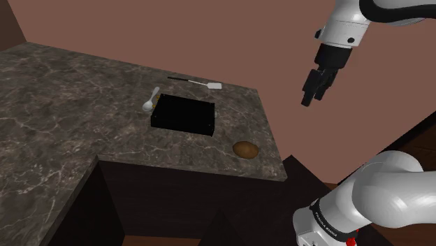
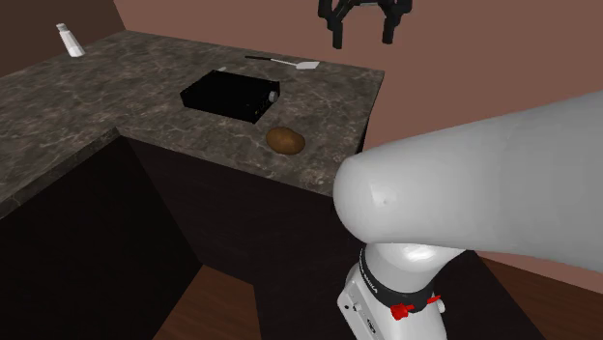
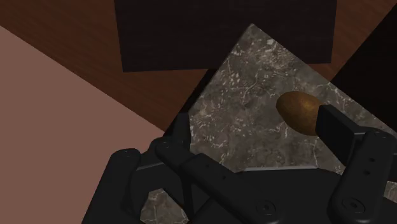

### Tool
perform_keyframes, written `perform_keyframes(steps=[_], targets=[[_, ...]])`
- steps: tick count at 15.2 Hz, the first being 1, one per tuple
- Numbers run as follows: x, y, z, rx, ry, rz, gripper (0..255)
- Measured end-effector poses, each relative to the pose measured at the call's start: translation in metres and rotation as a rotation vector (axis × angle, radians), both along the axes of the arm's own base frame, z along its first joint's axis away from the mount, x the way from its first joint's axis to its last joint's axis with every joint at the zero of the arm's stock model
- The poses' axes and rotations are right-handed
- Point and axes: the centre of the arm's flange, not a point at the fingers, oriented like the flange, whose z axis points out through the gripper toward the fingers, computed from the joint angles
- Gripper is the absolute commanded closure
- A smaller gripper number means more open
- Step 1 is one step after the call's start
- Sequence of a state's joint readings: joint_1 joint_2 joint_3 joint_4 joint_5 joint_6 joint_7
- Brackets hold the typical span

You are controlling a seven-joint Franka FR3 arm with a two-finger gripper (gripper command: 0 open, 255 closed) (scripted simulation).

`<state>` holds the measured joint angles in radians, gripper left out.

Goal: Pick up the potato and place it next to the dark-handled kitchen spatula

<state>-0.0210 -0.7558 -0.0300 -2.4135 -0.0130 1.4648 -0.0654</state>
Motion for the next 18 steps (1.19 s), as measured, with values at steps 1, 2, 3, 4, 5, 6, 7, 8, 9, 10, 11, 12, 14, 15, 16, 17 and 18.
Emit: perform_keyframes(steps=[1, 2, 3, 4, 5, 6, 7, 8, 9, 10, 11, 12, 14, 15, 16, 17, 18], targets=[[0.000, 0.000, 0.000, 0.000, 0.000, 0.000, 0], [0.003, 0.004, -0.005, 0.001, -0.002, 0.011, 0], [0.005, 0.009, -0.011, 0.003, -0.005, 0.029, 0], [0.008, 0.015, -0.021, 0.006, -0.009, 0.049, 0], [0.012, 0.021, -0.033, 0.008, -0.012, 0.071, 0], [0.018, 0.028, -0.042, 0.011, -0.017, 0.094, 0], [0.020, 0.035, -0.051, 0.014, -0.023, 0.117, 0], [0.024, 0.043, -0.062, 0.016, -0.027, 0.140, 0], [0.027, 0.052, -0.071, 0.019, -0.032, 0.163, 0], [0.029, 0.058, -0.082, 0.022, -0.037, 0.187, 0], [0.031, 0.065, -0.090, 0.024, -0.042, 0.210, 0], [0.033, 0.072, -0.101, 0.027, -0.047, 0.233, 0], [0.039, 0.087, -0.122, 0.033, -0.056, 0.280, 0], [0.043, 0.098, -0.130, 0.035, -0.062, 0.304, 0], [0.042, 0.104, -0.139, 0.038, -0.067, 0.327, 0], [0.047, 0.111, -0.151, 0.041, -0.071, 0.351, 0], [0.048, 0.124, -0.160, 0.043, -0.076, 0.374, 0]])
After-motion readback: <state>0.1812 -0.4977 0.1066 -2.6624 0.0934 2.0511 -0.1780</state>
